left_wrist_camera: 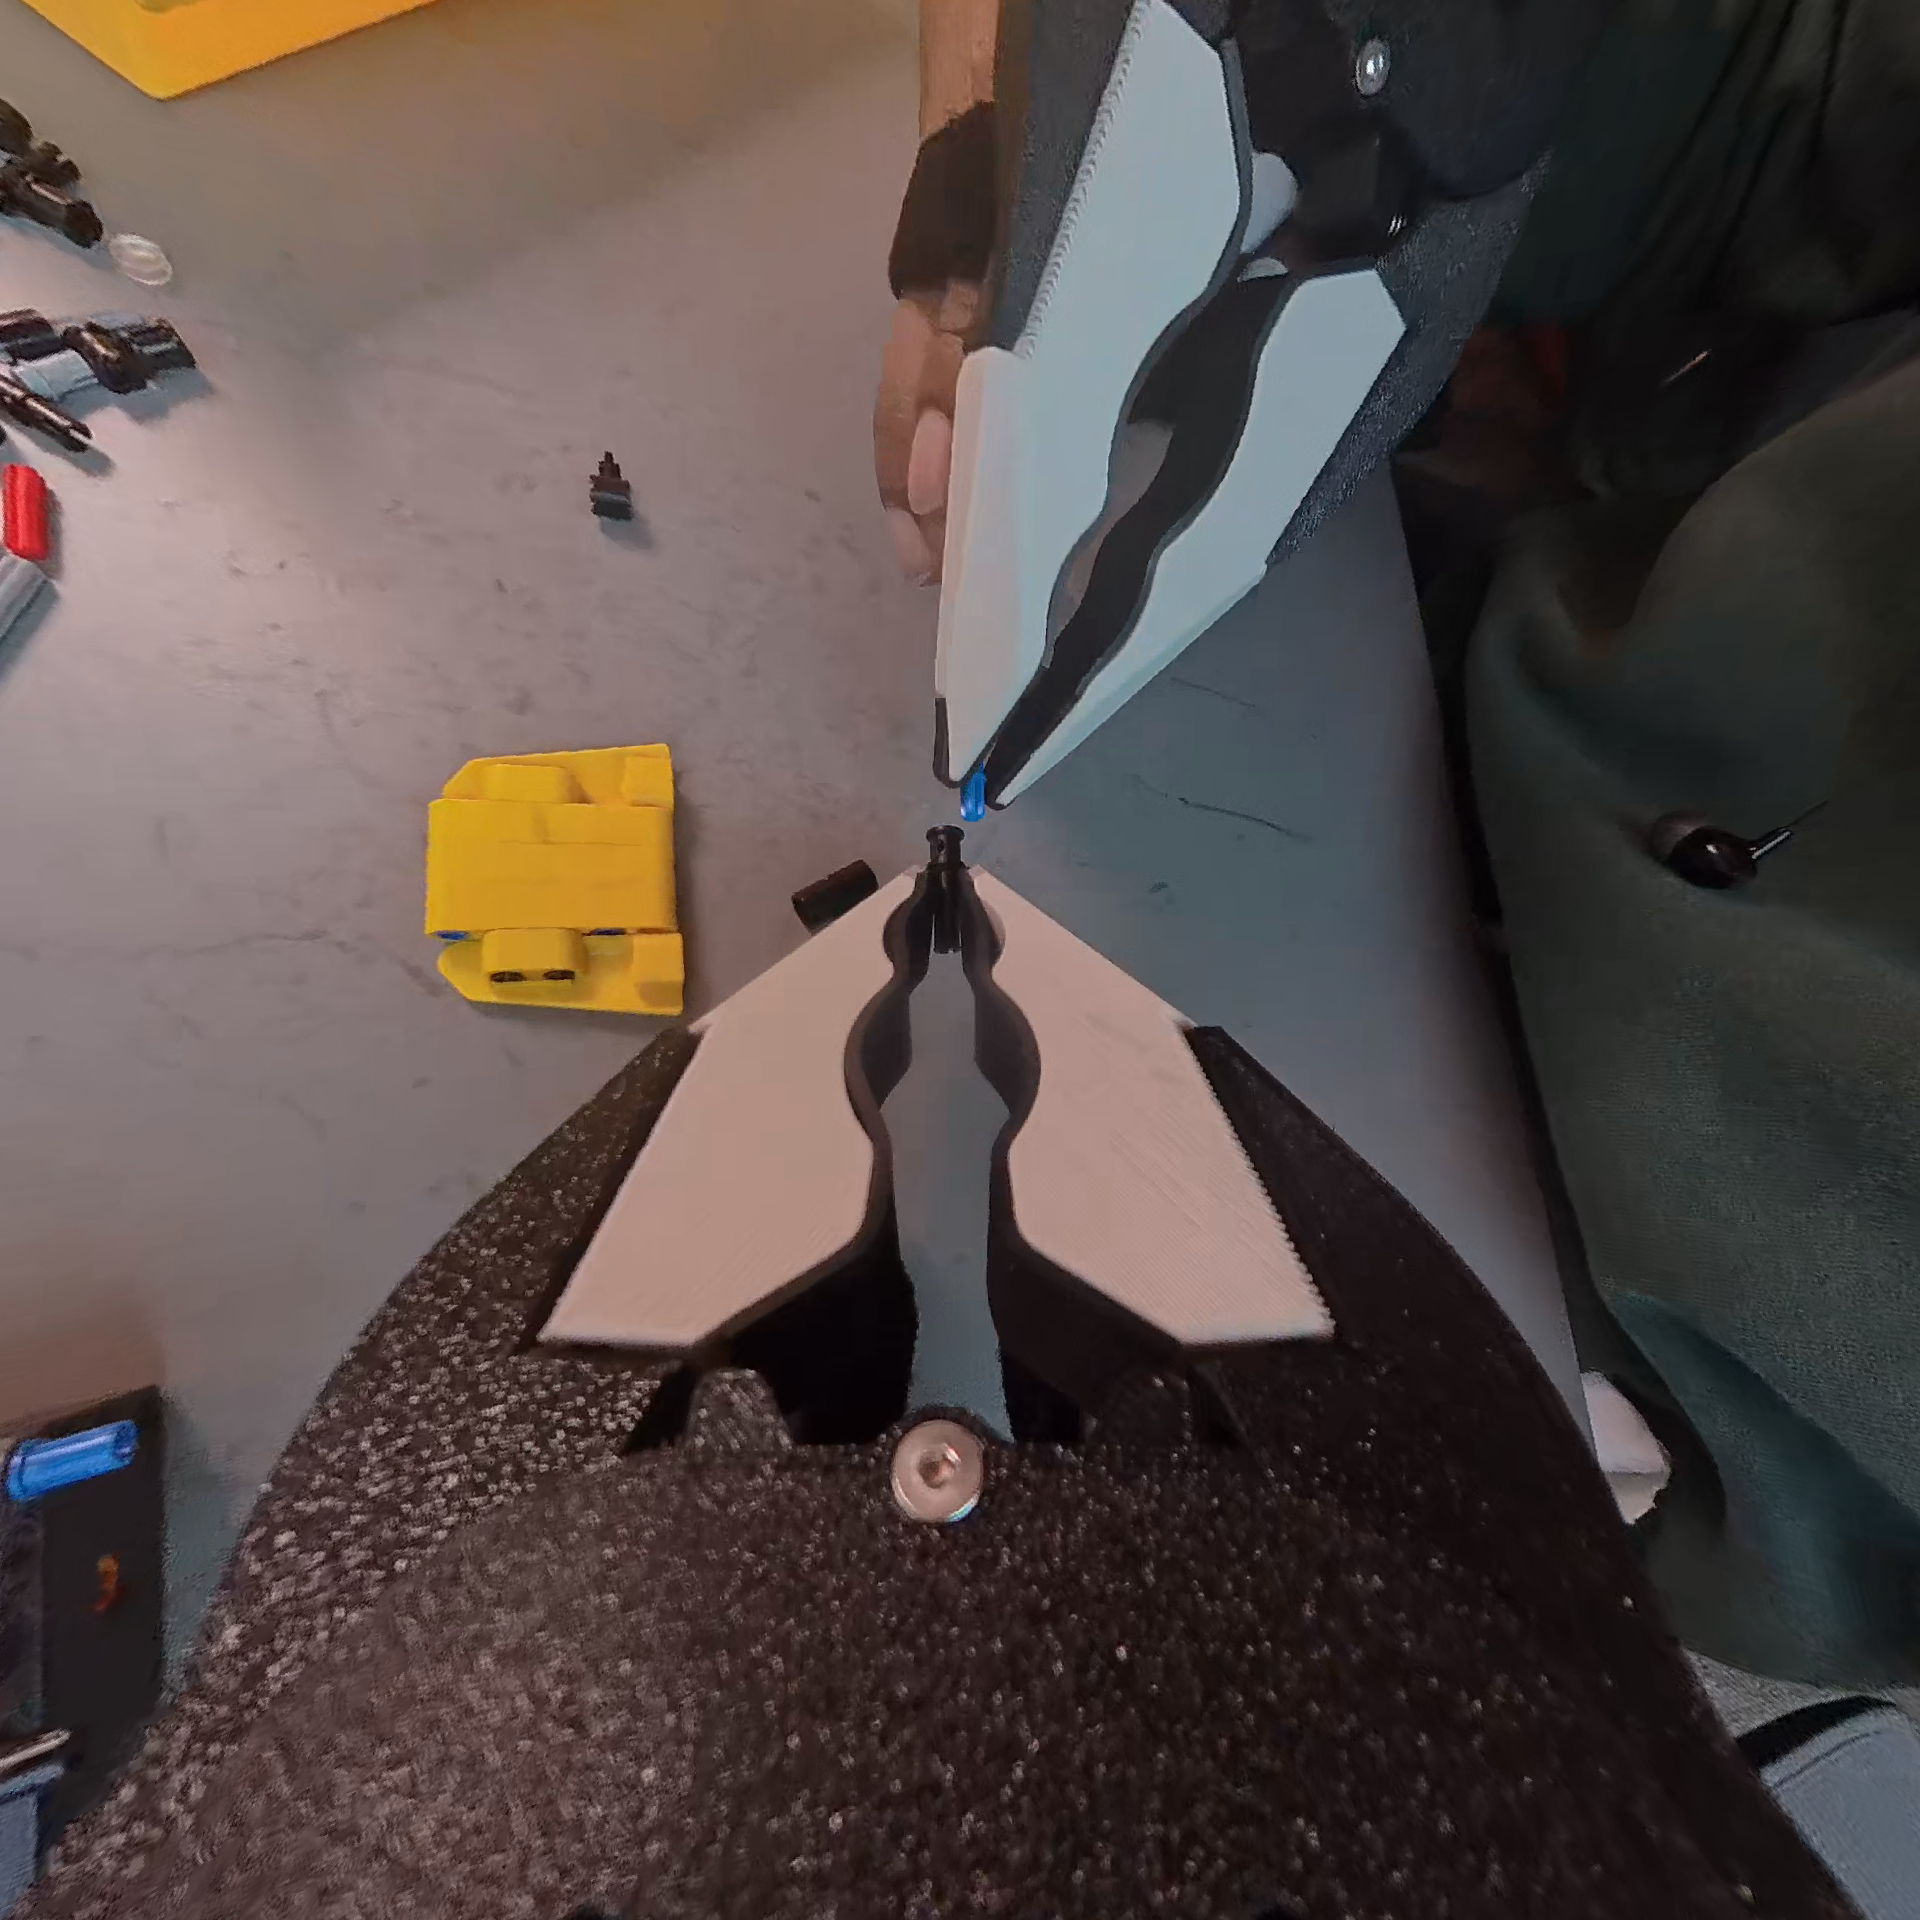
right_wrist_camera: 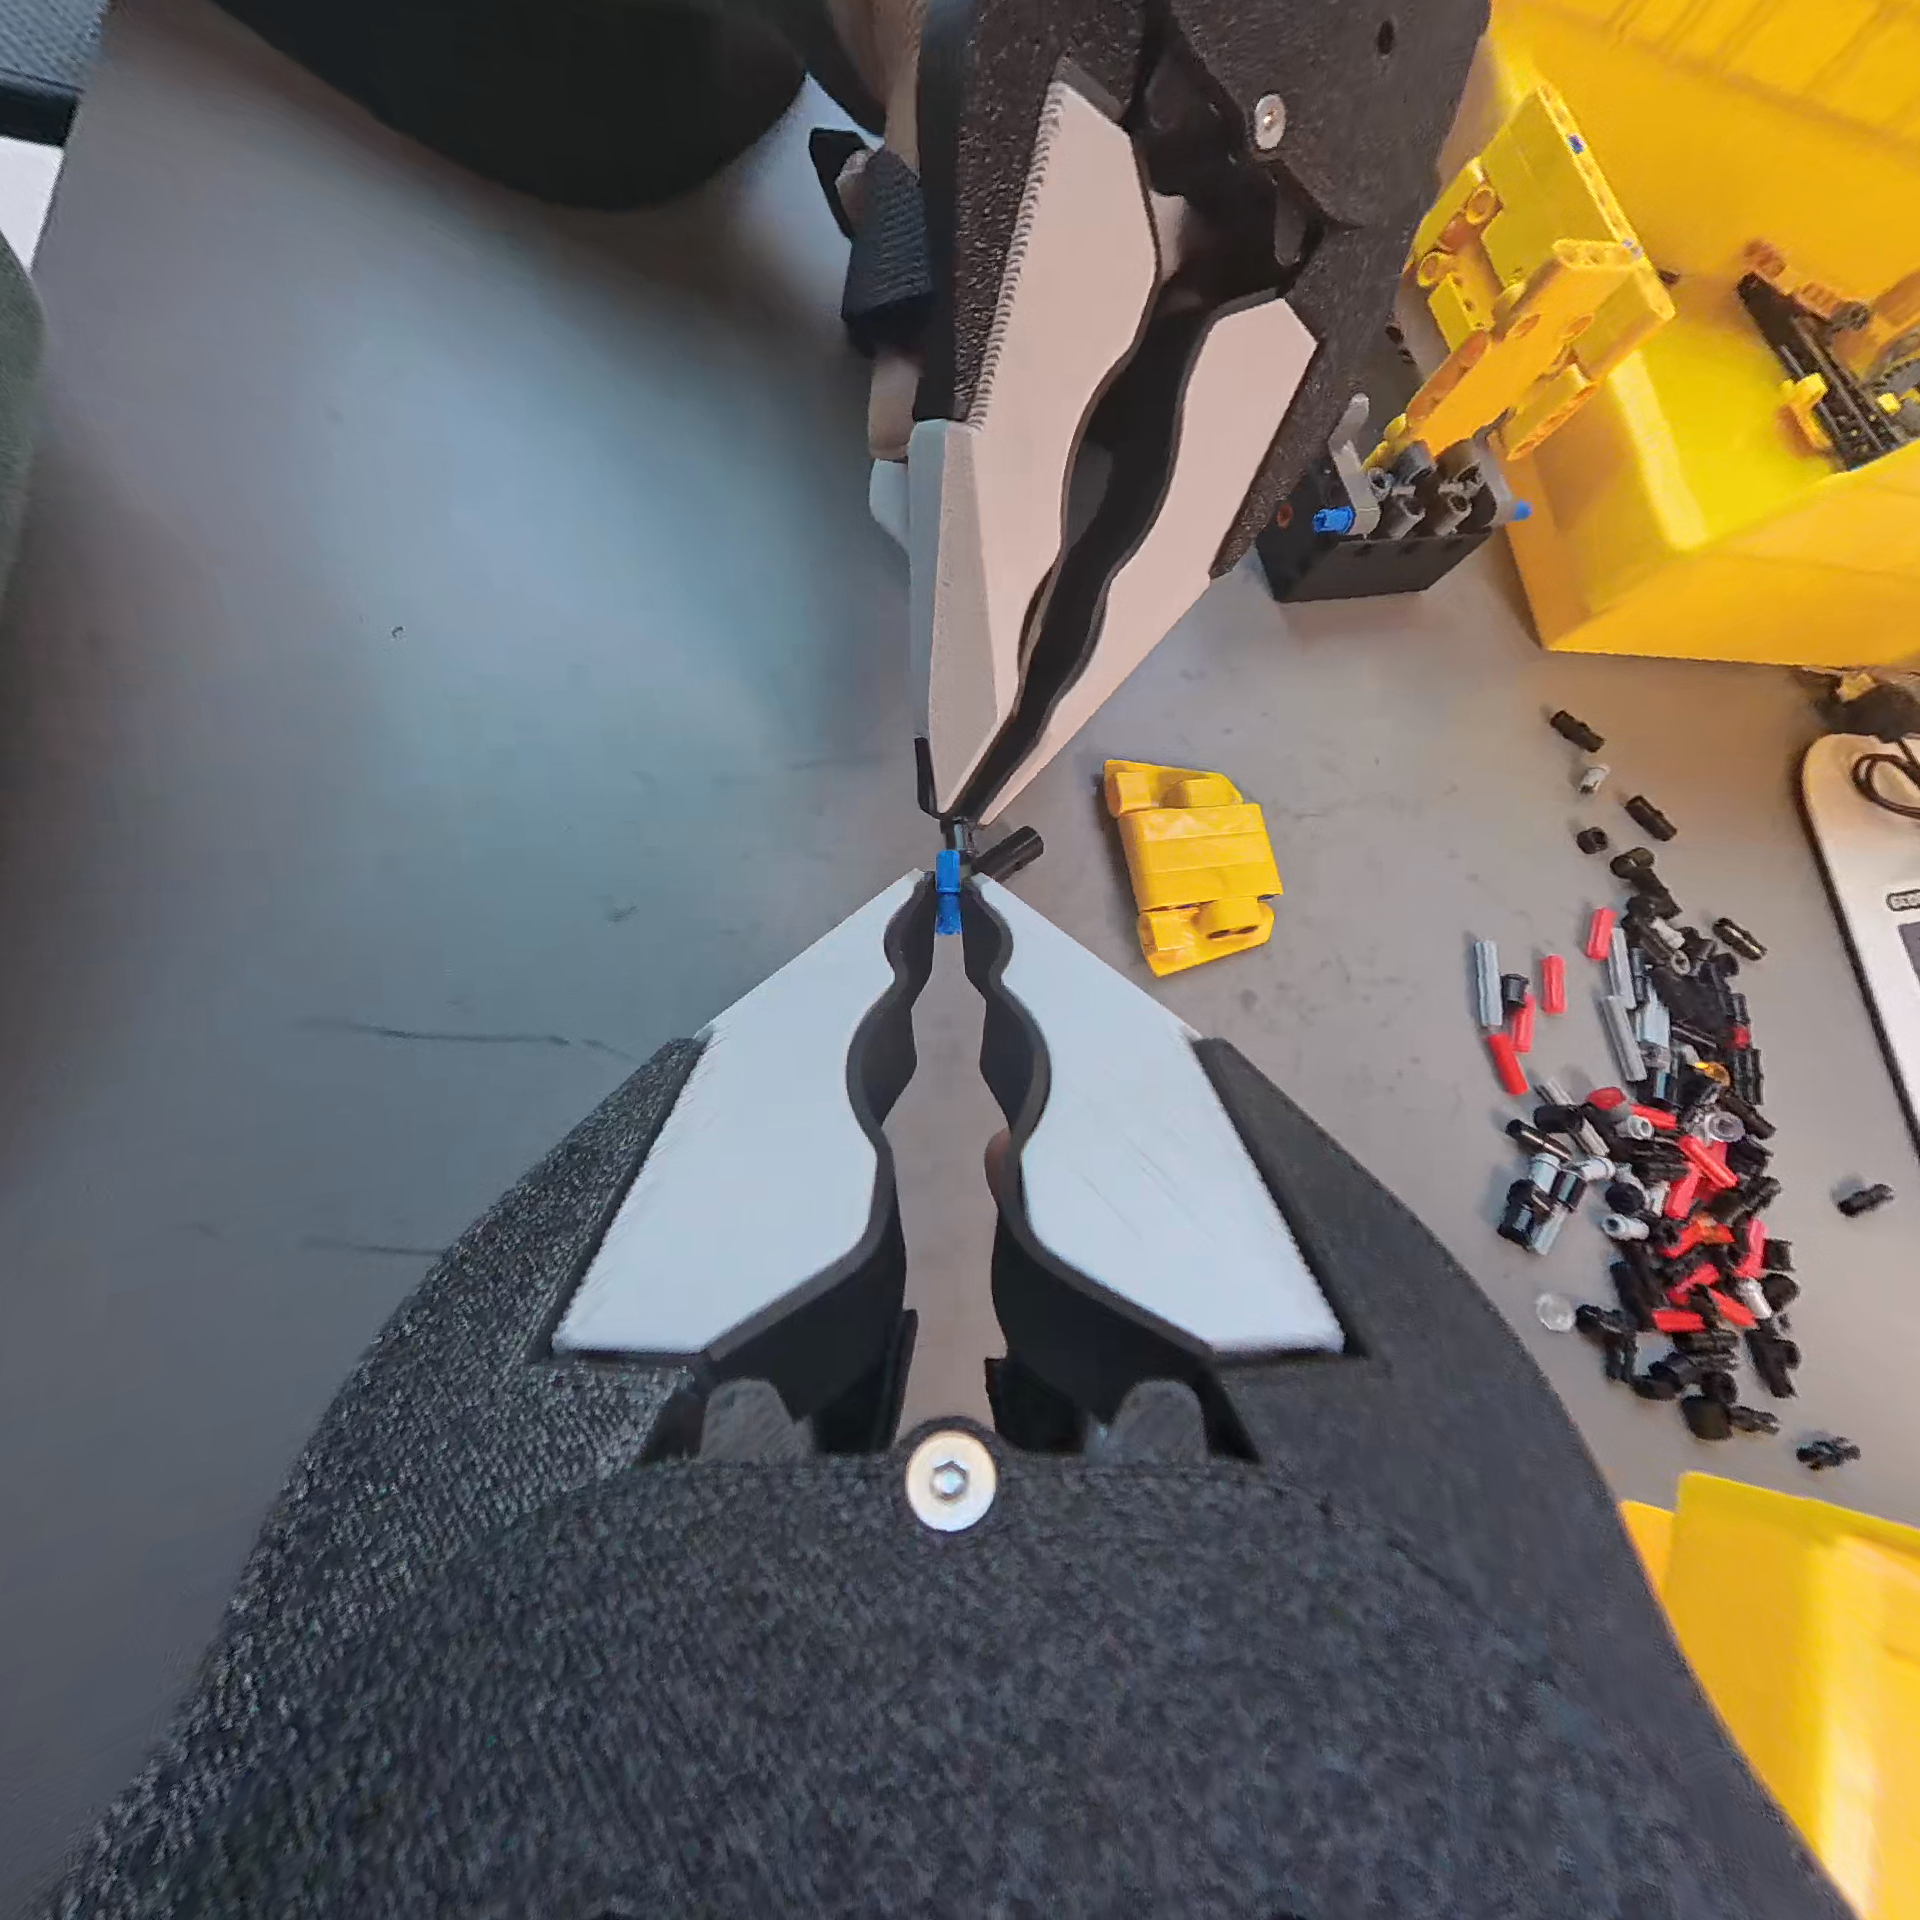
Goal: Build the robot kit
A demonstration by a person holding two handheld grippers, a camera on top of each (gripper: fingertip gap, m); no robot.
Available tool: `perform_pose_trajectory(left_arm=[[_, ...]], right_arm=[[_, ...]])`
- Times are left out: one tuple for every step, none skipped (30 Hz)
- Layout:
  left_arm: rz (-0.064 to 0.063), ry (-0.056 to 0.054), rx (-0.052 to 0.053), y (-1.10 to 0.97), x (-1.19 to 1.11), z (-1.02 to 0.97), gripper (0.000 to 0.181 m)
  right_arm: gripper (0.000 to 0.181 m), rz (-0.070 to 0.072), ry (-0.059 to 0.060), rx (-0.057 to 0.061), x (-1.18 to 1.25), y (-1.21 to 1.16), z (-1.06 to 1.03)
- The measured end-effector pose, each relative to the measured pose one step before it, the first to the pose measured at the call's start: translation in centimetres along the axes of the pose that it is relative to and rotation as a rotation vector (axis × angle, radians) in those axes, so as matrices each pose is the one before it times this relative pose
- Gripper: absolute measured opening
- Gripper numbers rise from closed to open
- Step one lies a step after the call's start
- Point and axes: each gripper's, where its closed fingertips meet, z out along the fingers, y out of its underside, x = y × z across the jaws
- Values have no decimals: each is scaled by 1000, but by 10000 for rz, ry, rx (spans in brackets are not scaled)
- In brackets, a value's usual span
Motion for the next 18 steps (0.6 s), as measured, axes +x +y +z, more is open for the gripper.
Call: perform_pose_trajectory(left_arm=[[-154,67,30,20,-64,32,3],[-111,34,-26,97,-93,38,3],[-45,17,-49,128,-60,38,3],[-22,23,-24,67,-10,58,3],[-16,8,-16,39,-15,45,3],[-10,-9,-19,47,-37,27,3],[-11,1,-17,44,-27,7,3],[-17,17,-11,41,7,10,3],[-22,38,2,0,40,-5,3],[-12,53,28,-49,87,0,3],[-4,42,43,-79,93,-10,3],[-4,24,26,-72,57,-10,3],[-10,14,-4,-2,36,13,3],[-13,11,-29,50,25,21,3],[-23,20,-10,29,29,33,3],[-52,48,34,-45,45,-5,3],[-62,70,81,-131,75,-26,2],[-78,94,91,-149,108,-26,2]], right_arm=[[4,-117,-13,-54,-131,144,221],[4,-93,38,-13,-39,67,176],[4,-32,19,12,-8,24,139],[4,7,-14,25,-28,-8,79],[4,-18,14,4,18,14,52],[4,-54,47,-20,63,48,23],[4,-47,50,-16,71,36,-10],[4,-16,25,-7,49,35,-31],[4,-33,58,-31,105,75,-41],[4,-70,80,-73,101,151,-11],[4,-66,36,-50,7,92,19],[4,-60,-12,12,-117,-34,30],[4,-70,47,1,-56,-60,51],[4,-100,49,-47,-41,27,50],[4,-92,38,-22,-52,0,15],[4,-101,69,-19,-12,21,-1],[4,-125,99,-19,28,2,-43],[4,-127,118,-23,57,-32,-58]])
